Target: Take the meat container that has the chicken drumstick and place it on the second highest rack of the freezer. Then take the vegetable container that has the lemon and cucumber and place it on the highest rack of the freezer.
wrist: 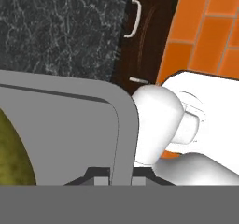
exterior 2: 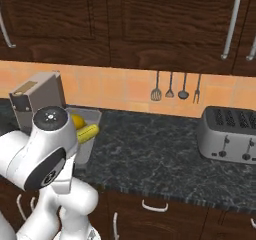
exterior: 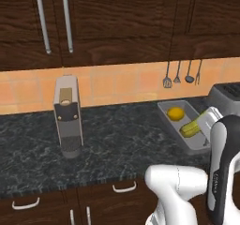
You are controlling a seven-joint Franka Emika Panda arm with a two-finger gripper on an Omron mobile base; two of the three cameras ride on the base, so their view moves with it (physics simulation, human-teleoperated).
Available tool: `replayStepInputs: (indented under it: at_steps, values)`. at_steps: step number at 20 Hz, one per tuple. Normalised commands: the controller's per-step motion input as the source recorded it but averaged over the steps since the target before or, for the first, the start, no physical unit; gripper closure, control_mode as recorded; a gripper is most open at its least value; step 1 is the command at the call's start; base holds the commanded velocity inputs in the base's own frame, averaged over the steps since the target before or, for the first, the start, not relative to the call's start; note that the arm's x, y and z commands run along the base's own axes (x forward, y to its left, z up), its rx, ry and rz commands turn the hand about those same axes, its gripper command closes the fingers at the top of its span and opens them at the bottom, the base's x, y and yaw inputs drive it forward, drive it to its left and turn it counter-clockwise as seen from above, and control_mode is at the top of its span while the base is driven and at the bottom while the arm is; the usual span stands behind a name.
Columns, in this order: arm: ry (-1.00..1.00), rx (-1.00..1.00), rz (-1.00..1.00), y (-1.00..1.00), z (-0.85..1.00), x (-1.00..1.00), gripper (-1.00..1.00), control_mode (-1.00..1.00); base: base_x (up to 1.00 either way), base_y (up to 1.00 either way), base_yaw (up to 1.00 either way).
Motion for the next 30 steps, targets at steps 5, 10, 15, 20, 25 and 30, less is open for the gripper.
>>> replayStepInputs:
  at_steps: [5,10,15,20,25,30]
  values:
    - [0.0,0.0,0.0,0.0,0.0,0.0,1.0,1.0,-0.92,-0.16,-0.28]
    - [0.0,0.0,0.0,0.0,0.0,0.0,1.0,1.0,-0.23,0.0,-0.62]
    - [0.0,0.0,0.0,0.0,0.0,0.0,1.0,1.0,-0.06,-0.1,-0.69]
    - [0.0,0.0,0.0,0.0,0.0,0.0,1.0,1.0,0.0,-0.08,-0.8]
    - [0.0,0.0,0.0,0.0,0.0,0.0,1.0,1.0,0.0,0.0,-0.87]
    - [0.0,0.0,0.0,0.0,0.0,0.0,1.0,1.0,0.0,0.0,-0.86]
